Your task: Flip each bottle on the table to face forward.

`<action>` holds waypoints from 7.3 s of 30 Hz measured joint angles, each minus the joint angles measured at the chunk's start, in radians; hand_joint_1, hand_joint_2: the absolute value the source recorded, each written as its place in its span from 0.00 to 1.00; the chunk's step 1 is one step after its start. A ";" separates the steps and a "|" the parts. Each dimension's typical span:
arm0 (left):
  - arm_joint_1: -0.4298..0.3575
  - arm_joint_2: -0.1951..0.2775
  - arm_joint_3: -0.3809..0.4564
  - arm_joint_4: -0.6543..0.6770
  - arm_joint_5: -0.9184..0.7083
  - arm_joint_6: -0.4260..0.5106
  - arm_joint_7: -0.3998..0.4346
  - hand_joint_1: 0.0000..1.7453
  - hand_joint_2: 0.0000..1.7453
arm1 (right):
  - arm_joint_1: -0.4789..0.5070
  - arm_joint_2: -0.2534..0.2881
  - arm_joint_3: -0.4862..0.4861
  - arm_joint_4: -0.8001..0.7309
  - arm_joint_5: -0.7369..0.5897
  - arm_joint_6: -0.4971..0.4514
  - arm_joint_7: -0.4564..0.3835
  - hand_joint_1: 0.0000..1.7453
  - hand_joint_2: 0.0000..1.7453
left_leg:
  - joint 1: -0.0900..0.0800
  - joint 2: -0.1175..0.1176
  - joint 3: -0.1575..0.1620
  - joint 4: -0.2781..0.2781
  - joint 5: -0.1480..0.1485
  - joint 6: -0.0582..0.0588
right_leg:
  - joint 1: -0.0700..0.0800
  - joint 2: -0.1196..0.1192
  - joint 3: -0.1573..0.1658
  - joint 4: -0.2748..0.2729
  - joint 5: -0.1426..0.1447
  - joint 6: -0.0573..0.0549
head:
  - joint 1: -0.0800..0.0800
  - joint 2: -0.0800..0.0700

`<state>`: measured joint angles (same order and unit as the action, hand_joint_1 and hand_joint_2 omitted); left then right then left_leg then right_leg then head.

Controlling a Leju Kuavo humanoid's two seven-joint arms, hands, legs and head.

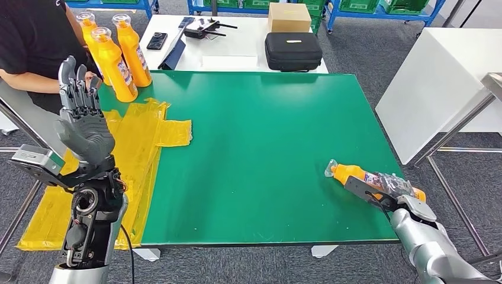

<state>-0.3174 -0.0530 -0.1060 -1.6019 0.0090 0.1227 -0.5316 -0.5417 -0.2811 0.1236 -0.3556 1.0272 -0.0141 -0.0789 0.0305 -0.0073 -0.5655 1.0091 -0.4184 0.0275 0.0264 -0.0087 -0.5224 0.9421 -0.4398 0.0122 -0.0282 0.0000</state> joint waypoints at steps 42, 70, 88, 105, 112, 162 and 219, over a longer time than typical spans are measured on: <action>0.001 -0.182 -0.289 0.316 0.145 -0.036 0.067 0.00 1.00 | -0.051 0.597 0.190 -0.397 -0.520 -0.360 -0.335 1.00 1.00 | -0.013 0.004 -0.063 0.000 0.022 -0.004 | -0.011 0.006 -0.062 0.021 0.021 0.001 | -0.001 0.000; 0.001 -0.173 -0.296 0.388 0.225 0.053 0.004 0.00 1.00 | -0.176 0.613 0.738 -0.214 -0.729 -0.612 -0.123 1.00 1.00 | -0.013 0.004 -0.068 0.000 0.023 -0.004 | -0.011 0.006 -0.067 0.022 0.021 0.001 | -0.001 0.000; 0.024 -0.129 -0.192 0.258 0.243 -0.030 0.016 0.00 0.00 | -0.191 0.604 0.785 -0.126 -0.855 -0.598 -0.248 1.00 1.00 | -0.013 0.004 -0.069 0.000 0.024 -0.004 | -0.011 0.004 -0.069 0.022 0.022 0.000 | -0.002 0.000; 0.051 -0.075 -0.049 0.145 0.183 0.007 -0.016 0.00 0.00 | -0.157 0.490 0.497 -0.091 -0.799 -0.643 -0.336 1.00 1.00 | -0.013 0.000 -0.071 0.000 0.026 -0.003 | -0.012 -0.002 -0.069 0.023 0.022 0.000 | -0.001 0.000; 0.055 -0.065 -0.023 0.145 0.182 0.008 -0.020 0.00 0.00 | -0.134 0.468 0.430 -0.112 -0.780 -0.642 -0.344 1.00 1.00 | -0.013 -0.001 -0.071 0.000 0.026 -0.003 | -0.011 -0.002 -0.069 0.023 0.022 0.000 | -0.001 0.000; -0.032 -0.155 -0.279 0.289 0.133 0.106 0.015 0.00 1.00 | -0.105 0.631 0.611 -0.264 -0.621 -0.540 -0.251 1.00 1.00 | -0.013 0.001 -0.073 0.000 0.027 -0.003 | -0.012 -0.002 -0.071 0.023 0.023 0.001 | -0.001 0.000; -0.179 -0.219 -0.363 0.642 0.252 -0.010 0.136 0.00 1.00 | -0.146 0.603 0.683 -0.255 -0.622 -0.684 -0.120 1.00 1.00 | -0.014 0.001 -0.073 0.000 0.028 -0.003 | -0.013 -0.002 -0.072 0.023 0.023 0.001 | 0.000 0.000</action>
<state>-0.4965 -0.2716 -0.4691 -0.9597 0.2613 0.1130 -0.3957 -0.6873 0.3215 0.8064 -0.6102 0.4052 -0.6977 -0.1985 0.0163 -0.0067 -0.6386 1.0093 -0.3907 0.0246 0.0131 -0.0103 -0.5940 0.9653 -0.4170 0.0135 -0.0280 0.0000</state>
